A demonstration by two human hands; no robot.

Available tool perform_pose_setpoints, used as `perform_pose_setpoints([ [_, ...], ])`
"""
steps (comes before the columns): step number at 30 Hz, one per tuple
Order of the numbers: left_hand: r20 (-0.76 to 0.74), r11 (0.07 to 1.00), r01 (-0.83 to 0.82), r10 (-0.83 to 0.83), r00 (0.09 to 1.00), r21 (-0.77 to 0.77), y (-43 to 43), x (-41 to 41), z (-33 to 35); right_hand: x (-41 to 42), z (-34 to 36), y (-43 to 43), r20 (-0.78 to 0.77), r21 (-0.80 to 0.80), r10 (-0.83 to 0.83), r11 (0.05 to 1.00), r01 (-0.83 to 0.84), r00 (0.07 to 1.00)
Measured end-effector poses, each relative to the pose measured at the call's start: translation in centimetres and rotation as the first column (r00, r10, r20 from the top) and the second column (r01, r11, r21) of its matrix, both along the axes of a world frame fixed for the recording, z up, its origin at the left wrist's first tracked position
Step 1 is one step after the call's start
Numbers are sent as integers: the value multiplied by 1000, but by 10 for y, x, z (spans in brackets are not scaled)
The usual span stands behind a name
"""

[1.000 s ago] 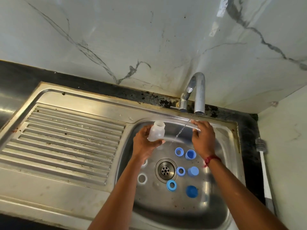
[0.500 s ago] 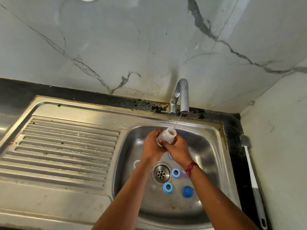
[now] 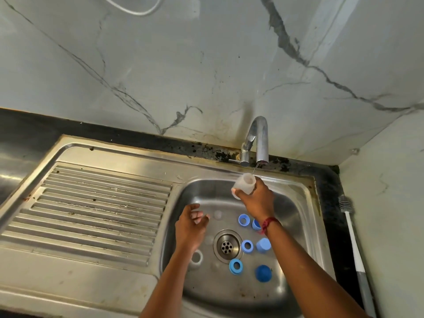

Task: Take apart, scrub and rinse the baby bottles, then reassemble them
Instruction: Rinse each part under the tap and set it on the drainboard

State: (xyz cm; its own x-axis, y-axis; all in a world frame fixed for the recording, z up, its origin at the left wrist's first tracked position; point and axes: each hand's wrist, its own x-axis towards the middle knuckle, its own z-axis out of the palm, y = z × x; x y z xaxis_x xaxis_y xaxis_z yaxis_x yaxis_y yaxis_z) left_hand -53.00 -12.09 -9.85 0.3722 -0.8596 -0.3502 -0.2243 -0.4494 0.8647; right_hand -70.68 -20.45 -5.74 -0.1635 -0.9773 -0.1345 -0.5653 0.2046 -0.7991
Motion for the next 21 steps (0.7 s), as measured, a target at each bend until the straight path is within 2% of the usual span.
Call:
perform_pose_setpoints([
  [3,-22,1000,-19,19,1000,1,3,1,-3,-3,-8,2,-105,54,1,999,5,994],
  [5,-22,1000,-25,25,999,-3,2,0,-3,-2,-15,3,-54,92,60,994,-55,997],
  [7,-34,999,-36,35,999,-8,1,0,-3,-1,-13,1,-21,59,40,998,-39,999],
  [10,-38,999,-40,40,998,-11,-1,-1,-4,-4,-11,-3,-115,25,-20,999,23,993],
  [12,-27,999,-45,45,999,-17,-1,-2,-4,-4,-10,-4,-150,49,35,998,-28,988],
  [15,-40,998,-53,52,998,-22,-1,-3,-4,-2,-10,-4,-86,7,18,1000,-17,996],
  [17,-42,998,-56,55,998,-20,0,-3,-4,-3,-10,-4,-113,16,-35,999,37,993],
  [19,-39,998,-58,57,998,-19,1,-3,-3,-4,-15,-3,-124,74,5,997,4,992],
  [21,-40,998,-63,62,997,-20,2,-2,-3,-4,-18,-3,-50,62,29,998,-26,998],
])
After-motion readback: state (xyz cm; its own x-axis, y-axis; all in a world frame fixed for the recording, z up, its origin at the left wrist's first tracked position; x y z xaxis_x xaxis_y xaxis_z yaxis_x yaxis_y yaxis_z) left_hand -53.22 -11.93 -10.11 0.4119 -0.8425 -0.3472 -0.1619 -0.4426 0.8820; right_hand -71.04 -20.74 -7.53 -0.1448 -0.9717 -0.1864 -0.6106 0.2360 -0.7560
